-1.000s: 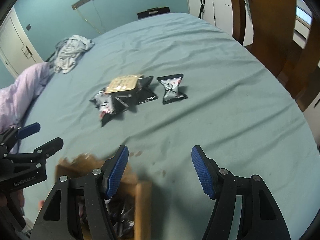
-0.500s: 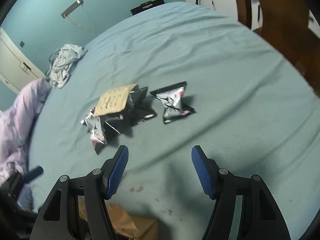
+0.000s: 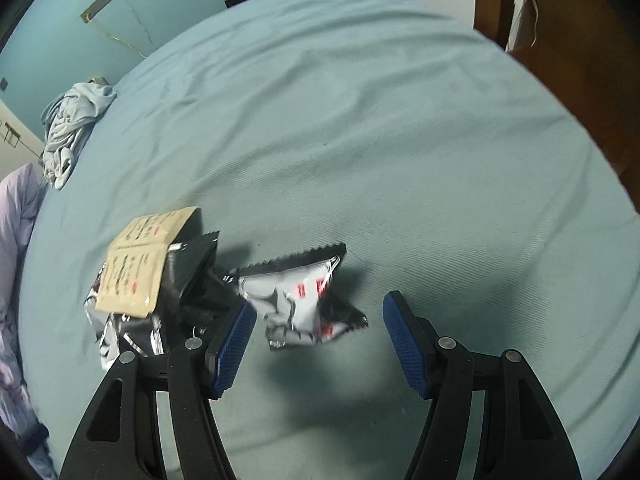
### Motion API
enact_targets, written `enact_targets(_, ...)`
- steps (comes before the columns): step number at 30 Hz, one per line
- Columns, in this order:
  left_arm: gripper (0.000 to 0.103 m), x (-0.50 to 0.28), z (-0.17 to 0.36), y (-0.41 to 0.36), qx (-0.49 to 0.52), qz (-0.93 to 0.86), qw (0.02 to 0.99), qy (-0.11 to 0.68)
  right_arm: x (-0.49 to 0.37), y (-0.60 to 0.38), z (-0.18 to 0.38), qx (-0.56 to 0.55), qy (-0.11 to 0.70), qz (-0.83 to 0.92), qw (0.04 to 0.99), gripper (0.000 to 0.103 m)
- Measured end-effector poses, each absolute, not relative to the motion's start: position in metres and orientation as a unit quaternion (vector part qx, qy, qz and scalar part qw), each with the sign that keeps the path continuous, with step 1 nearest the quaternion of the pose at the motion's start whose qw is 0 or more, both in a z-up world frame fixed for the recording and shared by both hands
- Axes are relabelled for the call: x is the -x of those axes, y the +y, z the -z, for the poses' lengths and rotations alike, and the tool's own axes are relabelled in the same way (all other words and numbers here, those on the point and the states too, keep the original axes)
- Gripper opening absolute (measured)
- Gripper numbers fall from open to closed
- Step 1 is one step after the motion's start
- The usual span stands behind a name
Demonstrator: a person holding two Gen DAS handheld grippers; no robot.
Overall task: Organize snacks
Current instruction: 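Move both open grippers back toward the snack pile, then grasp a white deer-print packet with the right gripper while the left grasps another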
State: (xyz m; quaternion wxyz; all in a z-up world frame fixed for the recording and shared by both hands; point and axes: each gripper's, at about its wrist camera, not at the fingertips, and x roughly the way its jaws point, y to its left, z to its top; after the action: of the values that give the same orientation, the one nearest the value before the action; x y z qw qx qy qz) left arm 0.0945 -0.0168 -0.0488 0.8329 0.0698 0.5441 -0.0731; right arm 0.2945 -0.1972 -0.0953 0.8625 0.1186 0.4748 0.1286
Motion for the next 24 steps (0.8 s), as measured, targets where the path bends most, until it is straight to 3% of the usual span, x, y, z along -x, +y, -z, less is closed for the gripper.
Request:
enact_targets(3,0.085,-0.093,0.051,-0.021,-0.084,0.068,0.839,0.534,-0.296,-0.189,0.096,-0.099,0.458,-0.127,0.874,0.064)
enact_targets(5,0.085,-0.093,0.052,-0.025,-0.100,0.066,0.841,0.527,-0.294,-0.185,0.093,-0.082,0.450,-0.126,0.880,0.030)
enact_targets(12,0.085,-0.126,0.049,-0.023,-0.126,0.058,0.846,0.516,-0.247,-0.194,0.059,-0.112,0.406,-0.151,0.895,0.030)
enact_targets(18,0.085,-0.169,0.067,-0.022,-0.069,0.086,0.812,0.573,-0.163,-0.229,0.028,-0.166,0.394,-0.207,0.880,0.030)
enact_targets(24,0.085,-0.196,0.099,-0.028,-0.034,0.078,0.787,0.612,-0.090,-0.258,0.038,-0.153,0.380,-0.205,0.889,0.030)
